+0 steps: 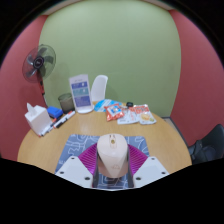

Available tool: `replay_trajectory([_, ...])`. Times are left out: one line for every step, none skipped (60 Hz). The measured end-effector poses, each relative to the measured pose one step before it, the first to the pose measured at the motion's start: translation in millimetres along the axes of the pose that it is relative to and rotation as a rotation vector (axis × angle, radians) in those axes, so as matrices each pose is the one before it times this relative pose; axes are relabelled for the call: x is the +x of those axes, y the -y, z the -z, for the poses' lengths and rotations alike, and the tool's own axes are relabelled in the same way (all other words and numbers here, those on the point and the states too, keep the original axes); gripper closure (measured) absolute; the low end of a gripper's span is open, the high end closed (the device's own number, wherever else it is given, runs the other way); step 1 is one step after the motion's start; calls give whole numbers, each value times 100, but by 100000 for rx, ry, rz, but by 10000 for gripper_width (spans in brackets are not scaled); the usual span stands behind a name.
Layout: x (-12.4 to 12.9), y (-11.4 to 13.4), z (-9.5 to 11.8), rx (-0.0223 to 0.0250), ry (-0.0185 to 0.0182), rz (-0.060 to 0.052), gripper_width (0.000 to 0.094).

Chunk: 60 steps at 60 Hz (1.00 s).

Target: Arrange mouse

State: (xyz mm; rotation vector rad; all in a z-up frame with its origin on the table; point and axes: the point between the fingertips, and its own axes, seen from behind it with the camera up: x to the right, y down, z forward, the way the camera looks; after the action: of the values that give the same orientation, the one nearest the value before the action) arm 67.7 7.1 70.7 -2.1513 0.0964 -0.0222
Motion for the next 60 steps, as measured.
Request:
replay_trajectory([-314,-783,-498,-956,-199,458,552])
replay_trajectory([-321,-754,-438,-858,22,345,552])
replay_trajectory([-339,-734,-431,-1047,252,234,537])
replay_trajectory([-296,-715,-414,-1096,176,71,520])
replay_trajectory([-274,-673,-342,-1140,308,193,504])
replay_trajectory([-226,-551,-325,-1109,244,0,490])
replay_trajectory([-188,-510,-246,-1075,168,-118,479])
replay_trajectory([-159,-506,-417,-760,214,-237,468])
replay_trajectory([-213,-478,-51,-751,-89,-337,454])
replay_trajectory([-96,-312,-97,-706,4,-303,438])
replay_trajectory([-68,-330,-75,-811,-74,-190,425])
replay_trajectory([-53,-308,-26,-970,-126,-34,409])
replay_trajectory([-5,-173,30,-656,-146,68,388])
replay_trajectory([51,-84,75,-239,-392,87,362])
replay_trajectory([9,38,26,-152,-178,128,320])
replay_trajectory([-22,-40,231,-5,-442,281,279])
replay_trajectory([-16,9,312,-154,-273,216,226])
replay_trajectory([-49,65,351,-46,-120,150,154])
replay_trajectory([-107,121,432,128,50,56,91])
replay_trajectory([-74,181,476,207,-6,20,66])
replay_trajectory([-8,214,505,331,-417,-5,83])
replay_trajectory([-122,229,541,318,151,226,94])
replay_trajectory([2,219,641,238,-331,186,100])
replay_trajectory([8,346,683,109,-344,345,100])
replay_trajectory([-45,205,702,346,-246,297,99])
replay_trajectory([-15,120,631,118,-466,500,99])
replay_trajectory([8,152,707,-120,-478,745,97])
replay_trajectory([66,124,731,-149,-636,826,97])
replay_trajectory([93,161,763,-53,-717,821,93])
replay_trajectory([27,215,788,192,-586,761,92])
replay_trajectory([10,231,788,386,-430,642,93])
replay_trajectory([-23,221,805,369,-346,611,95])
replay_trajectory([-34,180,851,272,-203,550,95])
replay_trajectory([-18,169,954,250,-54,410,92])
replay_trajectory([-46,159,775,337,-255,232,94])
replay_trajectory([-80,178,731,414,-148,79,93])
replay_trajectory([-25,136,756,429,-115,47,94])
replay_trajectory([-32,113,776,405,-126,-15,95])
replay_trajectory([-28,83,790,396,-93,-133,94])
replay_trajectory([-47,68,775,437,-19,-244,94])
replay_trajectory([-70,73,798,409,81,-229,95])
replay_trajectory([-45,67,865,250,190,-48,94])
replay_trajectory([-29,40,775,376,76,-292,95])
replay_trajectory([-18,-4,709,328,-12,-301,96])
replay_trajectory([-39,-29,757,296,-33,-337,95])
replay_trajectory([-82,-38,756,327,98,-203,93])
replay_trajectory([-106,-70,713,374,185,-138,95])
replay_trajectory([-66,-85,706,312,115,-37,94])
replay_trajectory([-40,-132,689,279,-93,19,92])
replay_trajectory([-24,-130,678,277,-221,136,94])
replay_trajectory([0,-165,687,219,-232,183,97])
replay_trajectory([-45,-198,703,207,-216,371,92])
replay_trajectory([3,-215,645,40,-233,398,93])
replay_trajectory([-18,-297,554,124,-230,276,93])
replay_trajectory([-14,-235,594,33,-276,266,93])
replay_trajectory([-24,-236,557,61,-196,187,94])
replay_trajectory([-43,-240,535,52,-108,124,93])
replay_trajectory([-48,-243,542,79,-24,43,93])
replay_trajectory([-37,-243,530,71,-7,-52,95])
replay_trajectory([-48,-253,505,16,-44,-322,95])
